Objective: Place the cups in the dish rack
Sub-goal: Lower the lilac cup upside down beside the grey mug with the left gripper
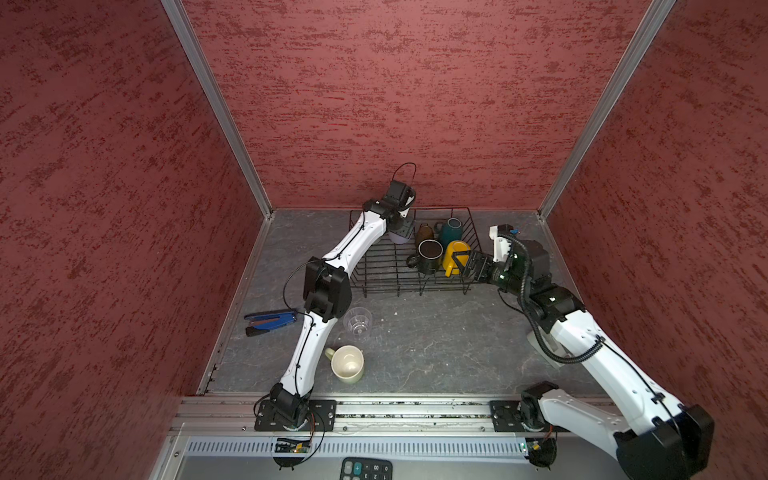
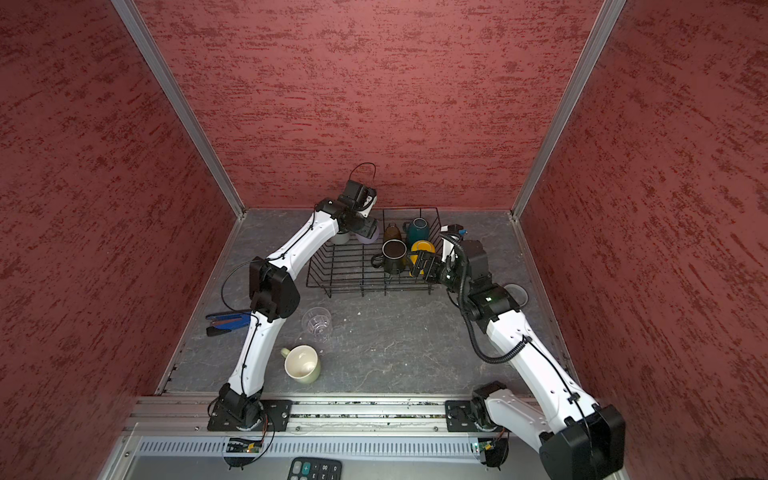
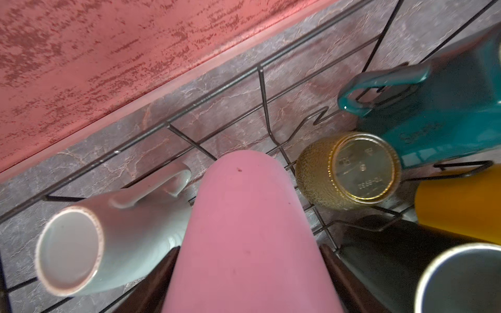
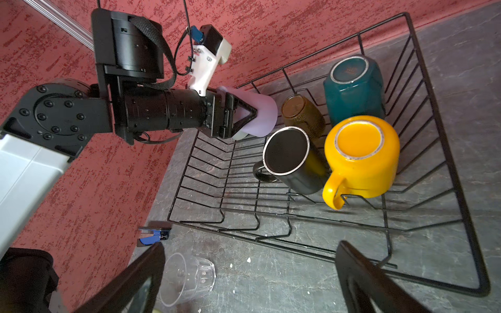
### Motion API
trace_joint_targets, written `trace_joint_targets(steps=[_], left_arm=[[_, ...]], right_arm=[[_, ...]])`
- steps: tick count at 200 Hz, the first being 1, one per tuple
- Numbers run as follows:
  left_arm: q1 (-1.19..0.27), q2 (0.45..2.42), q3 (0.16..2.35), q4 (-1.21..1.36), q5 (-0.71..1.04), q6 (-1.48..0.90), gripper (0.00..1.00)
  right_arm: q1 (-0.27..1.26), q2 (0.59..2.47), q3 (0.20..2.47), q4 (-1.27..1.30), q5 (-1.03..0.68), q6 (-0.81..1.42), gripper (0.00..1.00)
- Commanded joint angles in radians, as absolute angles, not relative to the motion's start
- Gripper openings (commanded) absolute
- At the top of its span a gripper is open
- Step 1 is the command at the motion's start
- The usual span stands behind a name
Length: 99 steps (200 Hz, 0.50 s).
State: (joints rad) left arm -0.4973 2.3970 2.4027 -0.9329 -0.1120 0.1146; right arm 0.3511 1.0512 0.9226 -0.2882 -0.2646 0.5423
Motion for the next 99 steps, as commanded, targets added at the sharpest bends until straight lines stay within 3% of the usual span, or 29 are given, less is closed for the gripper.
trace_joint_targets(steps=[1,22,48,76,99], left_arm=[[-0.501,2.424,2.437,-0.933,-0.137,0.131,0.00],[-0.500,2.447,2.448,-0.945,-0.126,0.132,0.03],[-0.492,2.495,2.502,-0.996,-0.101,0.118,0.17],[-0.477,2.538,2.550,-1.038,-0.082,0.089,0.19],[-0.471,2.543,2.549,-1.041,-0.066,0.082,0.34]], right_arm=[[0.346,1.049,0.914,-0.254,-0.286,0.554,0.99],[0.347,1.057,0.912,-0.248,-0.291,0.556,0.99],[0.347,1.069,0.916,-0.243,-0.303,0.557,0.99],[0.345,1.075,0.923,-0.241,-0.309,0.556,0.99],[0.346,1.080,0.930,-0.247,-0.307,0.551,0.99]])
